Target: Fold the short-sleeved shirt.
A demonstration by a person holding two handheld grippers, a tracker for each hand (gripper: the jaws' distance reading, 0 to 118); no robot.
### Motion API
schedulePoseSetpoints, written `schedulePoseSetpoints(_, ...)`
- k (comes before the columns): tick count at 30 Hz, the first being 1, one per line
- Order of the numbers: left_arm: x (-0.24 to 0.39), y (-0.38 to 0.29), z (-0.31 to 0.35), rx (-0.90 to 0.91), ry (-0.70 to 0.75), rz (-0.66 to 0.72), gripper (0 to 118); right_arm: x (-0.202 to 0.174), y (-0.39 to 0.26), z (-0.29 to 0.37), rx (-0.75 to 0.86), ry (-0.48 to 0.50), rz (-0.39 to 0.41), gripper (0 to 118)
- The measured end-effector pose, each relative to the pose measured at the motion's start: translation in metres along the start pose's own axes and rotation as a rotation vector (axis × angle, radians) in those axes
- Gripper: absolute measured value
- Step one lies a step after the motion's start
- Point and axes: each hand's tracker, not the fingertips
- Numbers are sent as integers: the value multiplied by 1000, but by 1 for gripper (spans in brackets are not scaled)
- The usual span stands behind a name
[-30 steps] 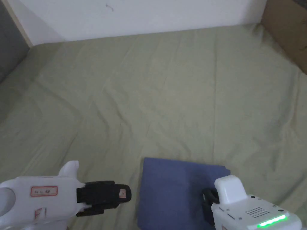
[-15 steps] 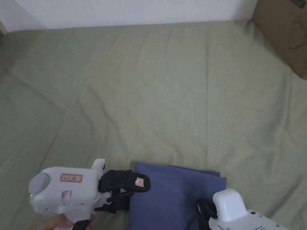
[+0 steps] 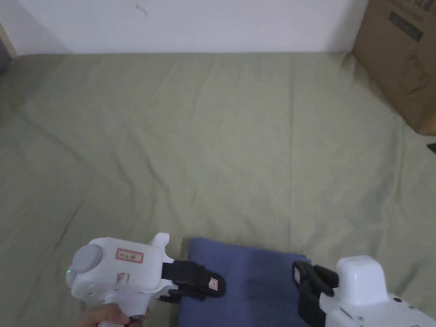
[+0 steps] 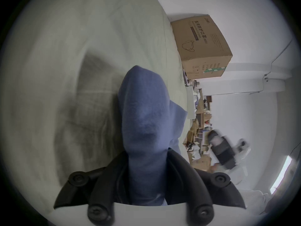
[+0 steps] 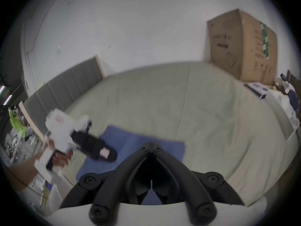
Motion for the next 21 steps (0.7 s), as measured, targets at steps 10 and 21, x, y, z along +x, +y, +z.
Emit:
schedulePoseSetpoints(10, 13, 3, 99, 81, 241, -60, 18, -61, 61, 95, 525, -295, 38, 0)
schedulePoseSetpoints(21, -9, 30, 279, 183, 837, -95, 18, -93, 52, 73, 460, -311, 51, 0)
